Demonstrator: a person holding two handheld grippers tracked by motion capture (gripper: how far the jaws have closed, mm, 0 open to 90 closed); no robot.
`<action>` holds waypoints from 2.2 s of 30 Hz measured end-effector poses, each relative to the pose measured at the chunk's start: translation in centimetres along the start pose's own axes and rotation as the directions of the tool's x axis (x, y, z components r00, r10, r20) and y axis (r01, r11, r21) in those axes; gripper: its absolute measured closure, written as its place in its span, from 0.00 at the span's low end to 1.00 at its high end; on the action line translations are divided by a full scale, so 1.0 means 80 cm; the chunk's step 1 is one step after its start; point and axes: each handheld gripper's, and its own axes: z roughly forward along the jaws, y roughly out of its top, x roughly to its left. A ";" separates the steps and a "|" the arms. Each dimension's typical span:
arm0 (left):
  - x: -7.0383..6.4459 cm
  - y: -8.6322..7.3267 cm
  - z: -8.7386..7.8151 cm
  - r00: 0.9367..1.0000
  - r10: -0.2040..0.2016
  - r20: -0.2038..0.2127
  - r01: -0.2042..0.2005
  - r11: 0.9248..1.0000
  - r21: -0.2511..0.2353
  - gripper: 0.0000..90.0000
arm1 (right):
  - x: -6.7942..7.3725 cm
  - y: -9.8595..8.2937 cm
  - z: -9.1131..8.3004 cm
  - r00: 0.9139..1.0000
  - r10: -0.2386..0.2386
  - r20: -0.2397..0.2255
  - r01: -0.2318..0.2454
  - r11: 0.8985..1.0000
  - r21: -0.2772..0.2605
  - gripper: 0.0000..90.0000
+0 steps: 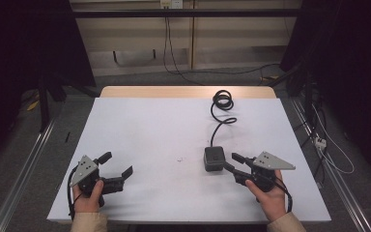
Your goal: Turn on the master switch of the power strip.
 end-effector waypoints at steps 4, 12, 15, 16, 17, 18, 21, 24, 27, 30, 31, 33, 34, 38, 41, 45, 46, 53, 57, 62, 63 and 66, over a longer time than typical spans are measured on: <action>0.000 0.000 0.000 1.000 -0.003 0.003 0.003 1.000 0.000 0.03 | -0.002 0.001 0.001 1.000 0.007 -0.013 -0.007 1.000 0.008 0.67; -0.001 0.000 0.002 1.000 0.002 0.009 -0.003 1.000 0.004 0.03 | -0.003 0.003 0.002 0.999 0.024 -0.047 -0.024 1.000 0.018 0.77; -0.001 0.000 0.002 1.000 0.002 0.011 -0.002 1.000 0.005 0.03 | -0.003 0.004 0.005 0.998 0.035 -0.053 -0.034 0.999 0.027 0.81; -0.001 0.000 0.002 1.000 0.002 0.011 -0.002 1.000 0.005 0.03 | -0.003 0.004 0.005 0.998 0.035 -0.053 -0.034 0.999 0.027 0.81; -0.001 0.000 0.002 1.000 0.003 0.012 -0.003 1.000 0.006 0.03 | -0.004 0.006 0.007 0.997 0.040 -0.060 -0.038 0.999 0.028 0.83; -0.001 0.000 0.002 1.000 0.003 0.012 -0.003 1.000 0.006 0.03 | -0.004 0.006 0.007 0.997 0.040 -0.060 -0.038 0.999 0.028 0.83; 0.000 0.000 0.002 1.000 0.005 0.013 -0.005 1.000 0.004 0.03 | -0.004 0.007 0.011 0.997 0.048 -0.065 -0.046 0.998 0.031 0.87; 0.000 0.000 0.002 1.000 0.005 0.012 -0.005 1.000 0.005 0.03 | -0.005 0.007 0.014 0.997 0.050 -0.062 -0.048 0.998 0.034 0.89; -0.001 0.000 0.002 1.000 0.006 0.014 -0.006 1.000 0.008 0.03 | -0.005 0.008 0.016 0.997 0.054 -0.059 -0.052 0.998 0.037 0.91; -0.001 0.000 0.002 1.000 0.008 0.015 -0.008 1.000 0.008 0.03 | -0.005 0.009 0.018 0.997 0.054 -0.059 -0.052 0.998 0.037 0.92; -0.001 0.000 0.002 1.000 0.010 0.016 -0.010 1.000 0.009 0.03 | -0.005 0.010 0.019 0.997 0.053 -0.058 -0.051 0.998 0.041 0.93; -0.001 0.000 0.002 1.000 0.014 0.017 -0.014 1.000 0.009 0.03 | -0.006 0.010 0.020 0.997 0.055 -0.058 -0.052 0.998 0.044 0.94; -0.001 0.000 0.002 1.000 0.014 0.017 -0.014 1.000 0.009 0.03 | -0.006 0.011 0.021 0.997 0.056 -0.058 -0.054 0.998 0.043 0.95; -0.001 0.000 0.002 1.000 0.015 0.017 -0.015 1.000 0.011 0.03 | -0.007 0.011 0.022 0.997 0.056 -0.060 -0.053 0.998 0.046 0.96; 0.000 0.000 0.002 1.000 0.016 0.017 -0.016 1.000 0.010 0.03 | -0.007 0.013 0.023 0.996 0.057 -0.063 -0.054 0.997 0.047 0.97; 0.000 0.000 0.002 1.000 0.015 0.016 -0.015 1.000 0.011 0.03 | -0.008 0.015 0.026 0.997 0.055 -0.061 -0.052 0.997 0.050 0.98; 0.000 0.000 0.002 1.000 0.016 0.017 -0.016 1.000 0.012 0.03 | -0.008 0.015 0.027 0.997 0.052 -0.058 -0.049 0.997 0.053 0.98; -0.001 0.000 0.002 1.000 0.013 0.017 -0.014 1.000 0.013 0.03 | -0.010 0.018 0.030 0.997 0.053 -0.058 -0.050 0.997 0.058 0.99; -0.001 0.000 0.003 1.000 0.013 0.018 -0.013 1.000 0.012 0.03 | -0.010 0.018 0.032 0.997 0.053 -0.057 -0.049 0.997 0.058 1.00; -0.001 0.000 0.003 1.000 0.014 0.017 -0.014 1.000 0.013 0.03 | -0.010 0.019 0.034 0.997 0.049 -0.059 -0.045 0.997 0.064 1.00; -0.001 0.000 0.003 1.000 0.013 0.017 -0.013 1.000 0.013 0.03 | -0.010 0.019 0.035 0.997 0.047 -0.061 -0.043 0.997 0.065 1.00; -0.001 0.000 0.003 1.000 0.013 0.017 -0.013 1.000 0.013 0.03 | -0.009 0.020 0.036 0.997 0.045 -0.061 -0.041 0.997 0.067 1.00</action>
